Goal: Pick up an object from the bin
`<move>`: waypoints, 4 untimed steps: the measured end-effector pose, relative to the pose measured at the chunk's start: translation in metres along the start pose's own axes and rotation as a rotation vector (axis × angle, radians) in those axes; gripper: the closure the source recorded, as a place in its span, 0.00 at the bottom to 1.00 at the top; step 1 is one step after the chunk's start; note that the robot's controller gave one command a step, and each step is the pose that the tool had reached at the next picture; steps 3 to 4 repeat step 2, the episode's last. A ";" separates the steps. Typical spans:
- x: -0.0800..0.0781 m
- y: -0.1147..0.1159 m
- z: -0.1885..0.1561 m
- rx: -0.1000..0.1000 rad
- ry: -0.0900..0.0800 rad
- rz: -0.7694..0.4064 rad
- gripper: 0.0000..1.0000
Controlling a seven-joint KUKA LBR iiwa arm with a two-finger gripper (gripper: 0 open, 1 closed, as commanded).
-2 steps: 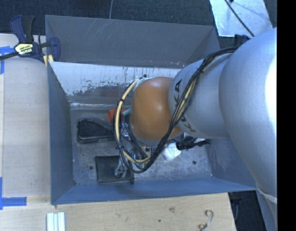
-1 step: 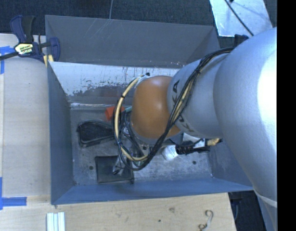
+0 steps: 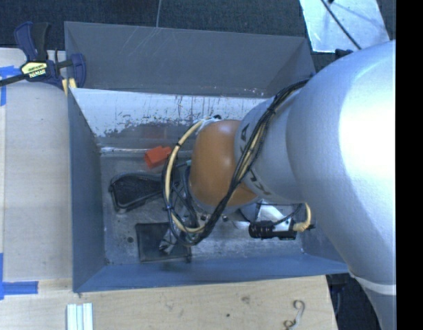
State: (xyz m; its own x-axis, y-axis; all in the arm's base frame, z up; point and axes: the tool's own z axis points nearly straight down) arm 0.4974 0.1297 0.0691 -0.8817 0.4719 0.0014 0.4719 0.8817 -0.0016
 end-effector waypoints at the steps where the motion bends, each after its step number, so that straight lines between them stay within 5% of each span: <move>1: 0.000 0.000 0.000 -0.001 0.000 0.000 0.00; 2: -0.001 0.000 -0.001 -0.002 -0.003 0.002 1.00; 4: -0.001 0.000 -0.001 -0.002 -0.003 0.002 1.00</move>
Offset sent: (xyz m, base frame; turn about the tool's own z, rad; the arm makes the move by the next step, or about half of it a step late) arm 0.0000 0.0000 0.0000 0.0000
